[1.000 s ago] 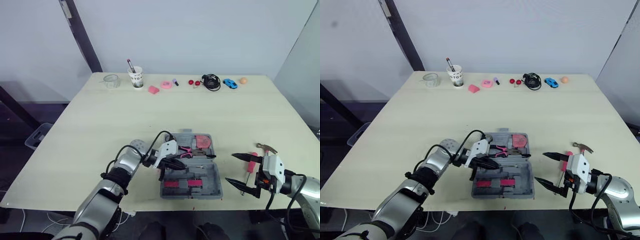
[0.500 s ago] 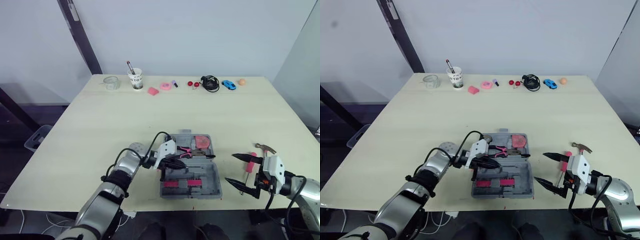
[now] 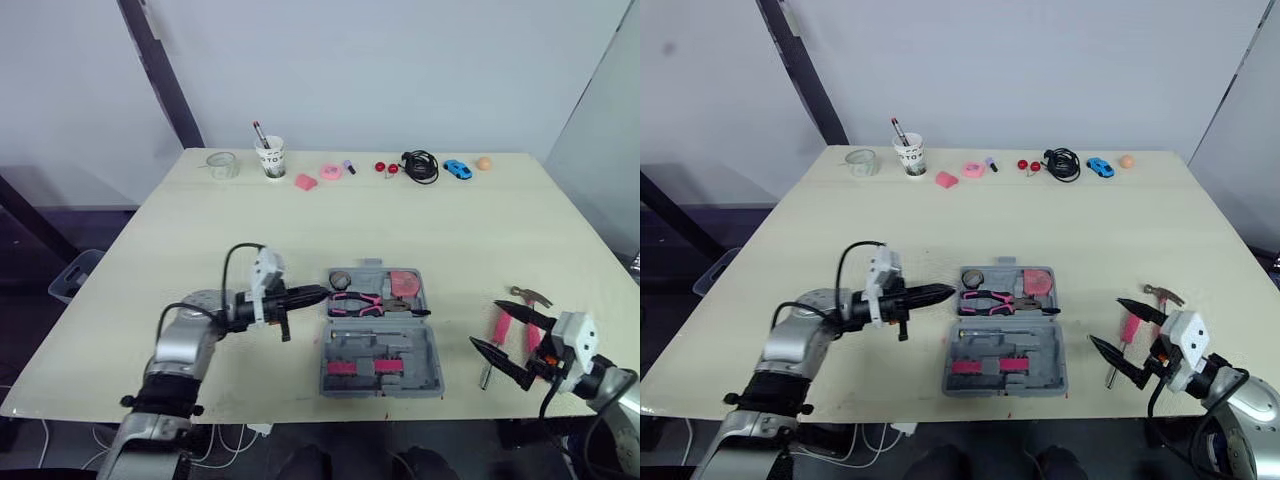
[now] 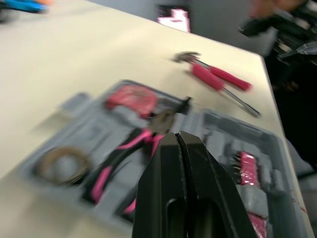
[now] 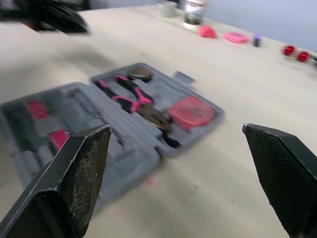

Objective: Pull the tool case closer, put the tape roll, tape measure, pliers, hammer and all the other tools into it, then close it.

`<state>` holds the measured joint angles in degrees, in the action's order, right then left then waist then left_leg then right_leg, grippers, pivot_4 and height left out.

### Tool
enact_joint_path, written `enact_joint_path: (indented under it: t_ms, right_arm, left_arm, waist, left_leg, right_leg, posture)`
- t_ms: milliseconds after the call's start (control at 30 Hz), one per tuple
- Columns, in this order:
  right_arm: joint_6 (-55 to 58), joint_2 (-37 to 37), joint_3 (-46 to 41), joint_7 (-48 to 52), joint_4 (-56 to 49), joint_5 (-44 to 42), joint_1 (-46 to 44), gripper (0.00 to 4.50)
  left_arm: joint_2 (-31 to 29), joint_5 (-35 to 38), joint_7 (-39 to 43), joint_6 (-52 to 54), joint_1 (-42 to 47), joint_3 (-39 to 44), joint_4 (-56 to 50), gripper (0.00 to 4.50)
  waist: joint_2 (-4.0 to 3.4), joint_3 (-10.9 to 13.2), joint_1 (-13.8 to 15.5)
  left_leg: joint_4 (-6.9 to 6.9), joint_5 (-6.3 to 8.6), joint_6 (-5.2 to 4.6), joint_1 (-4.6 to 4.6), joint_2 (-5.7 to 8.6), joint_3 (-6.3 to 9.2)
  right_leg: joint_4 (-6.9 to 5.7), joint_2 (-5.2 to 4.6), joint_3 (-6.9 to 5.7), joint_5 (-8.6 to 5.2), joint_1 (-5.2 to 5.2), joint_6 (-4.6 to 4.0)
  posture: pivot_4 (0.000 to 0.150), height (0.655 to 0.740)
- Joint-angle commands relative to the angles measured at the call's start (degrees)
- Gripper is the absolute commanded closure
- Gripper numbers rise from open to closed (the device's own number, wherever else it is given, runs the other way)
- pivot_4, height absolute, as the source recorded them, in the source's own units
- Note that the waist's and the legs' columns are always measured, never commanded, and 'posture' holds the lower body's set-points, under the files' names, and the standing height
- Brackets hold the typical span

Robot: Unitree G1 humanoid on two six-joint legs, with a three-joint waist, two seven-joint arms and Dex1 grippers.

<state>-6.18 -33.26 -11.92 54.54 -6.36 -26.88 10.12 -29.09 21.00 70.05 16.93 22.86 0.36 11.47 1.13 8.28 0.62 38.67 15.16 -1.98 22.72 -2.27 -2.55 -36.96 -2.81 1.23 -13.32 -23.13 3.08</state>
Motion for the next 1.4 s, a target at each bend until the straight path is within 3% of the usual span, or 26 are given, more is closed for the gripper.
enact_joint_path:
  t_ms: [33, 67, 167, 200, 267, 367, 767, 1100, 1400]
  right_arm:
    - [0.4, 0.1, -6.1, -3.5, -0.4, -1.4, 2.3, 0.0]
    - [0.8, 0.1, -7.1, -4.6, -0.2, -1.1, 3.2, 0.0]
    - [1.6, 0.1, -10.3, -6.0, 0.1, -1.4, 6.5, 0.0]
    - [1.7, 0.2, -11.7, -6.4, 0.2, -1.6, 8.2, 0.0]
    - [1.7, 0.5, -14.3, -6.9, 0.5, -1.8, 11.2, 0.0]
    - [1.4, 1.2, -17.1, -7.3, 0.6, -2.3, 14.7, 0.0]
    - [2.2, 2.0, -22.1, -3.8, 3.3, -5.0, 22.0, 0.0]
    - [2.5, 2.7, -20.8, -6.8, 0.9, -3.2, 19.8, 0.0]
    - [11.0, 3.3, -17.5, -16.6, -5.2, -1.5, 13.4, 0.0]
  left_arm:
    - [-2.6, 3.1, -4.6, 1.3, -8.0, 6.5, -8.5, 3.38]
    - [-2.9, 3.4, -5.9, 1.5, -9.9, 7.6, -9.6, 2.62]
    - [-3.8, 4.0, -8.9, 1.4, -15.9, 11.2, -12.3, 2.04]
    - [-4.0, 4.4, -9.8, 1.3, -18.8, 13.0, -13.6, 1.51]
    - [-4.6, 5.2, -11.2, 1.5, -24.2, 16.0, -16.2, 1.14]
    - [-4.6, 6.8, -13.1, 2.3, -30.5, 19.5, -19.7, 0.09]
    - [-5.0, 8.0, -15.7, 0.1, -42.5, 25.2, -23.8, 0.04]
    - [-7.2, 7.6, -13.3, -1.6, -38.2, 22.9, -22.1, 0.04]
    - [-9.9, 9.3, -9.7, -0.8, -29.4, 18.3, -22.6, 0.04]
  waist:
    - [-0.01, 0.0, 0.1]
    - [-0.01, 0.0, 0.1]
    - [-0.01, 0.0, 0.2]
    - [-0.01, 0.0, 0.2]
    - [-0.01, 0.0, 0.1]
    - [-0.02, 0.0, 0.0]
    - [-0.04, 0.0, 0.1]
    - [-0.08, 0.0, 0.1]
    - [-0.09, 0.0, 0.0]
  left_leg:
    - [-0.02, 0.0, 0.0, -0.04, 0.0, 0.02]
    - [-0.02, 0.0, 0.0, -0.05, 0.0, -0.01]
    - [-0.03, 0.0, 0.01, -0.06, -0.01, -0.03]
    - [-0.05, 0.0, 0.01, -0.06, -0.02, -0.02]
    - [-0.08, 0.01, 0.01, -0.08, -0.09, 0.01]
    - [-0.23, 0.01, 0.01, -0.19, -0.2, -0.05]
    - [-0.33, 0.03, 0.01, -0.08, -0.24, -0.17]
    - [-0.33, 0.03, 0.02, -0.07, -0.24, -0.18]
    - [-0.33, 0.02, 0.01, -0.04, -0.2, -0.2]
  right_leg:
    - [0.0, -0.03, 0.07, -0.01, 0.01, -0.02]
    - [0.01, -0.03, 0.07, -0.1, 0.01, -0.17]
    - [0.01, -0.07, 0.08, -0.11, 0.01, -0.19]
    - [0.01, -0.08, 0.08, -0.11, 0.01, -0.19]
    - [0.02, -0.1, 0.1, -0.12, -0.01, -0.2]
    - [0.04, -0.18, 0.24, -0.12, -0.03, -0.2]
    - [0.16, -0.3, 0.27, -0.14, -0.32, -0.18]
    - [0.16, -0.3, 0.27, -0.14, -0.33, -0.19]
    - [0.15, -0.27, 0.28, -0.12, -0.32, -0.2]
  posture:
    - [0.15, 0.74]
    - [0.15, 0.74]
    - [0.15, 0.74]
    - [0.15, 0.74]
    - [0.15, 0.74]
    - [0.15, 0.74]
    - [0.15, 0.74]
    - [0.15, 0.74]
    - [0.15, 0.74]
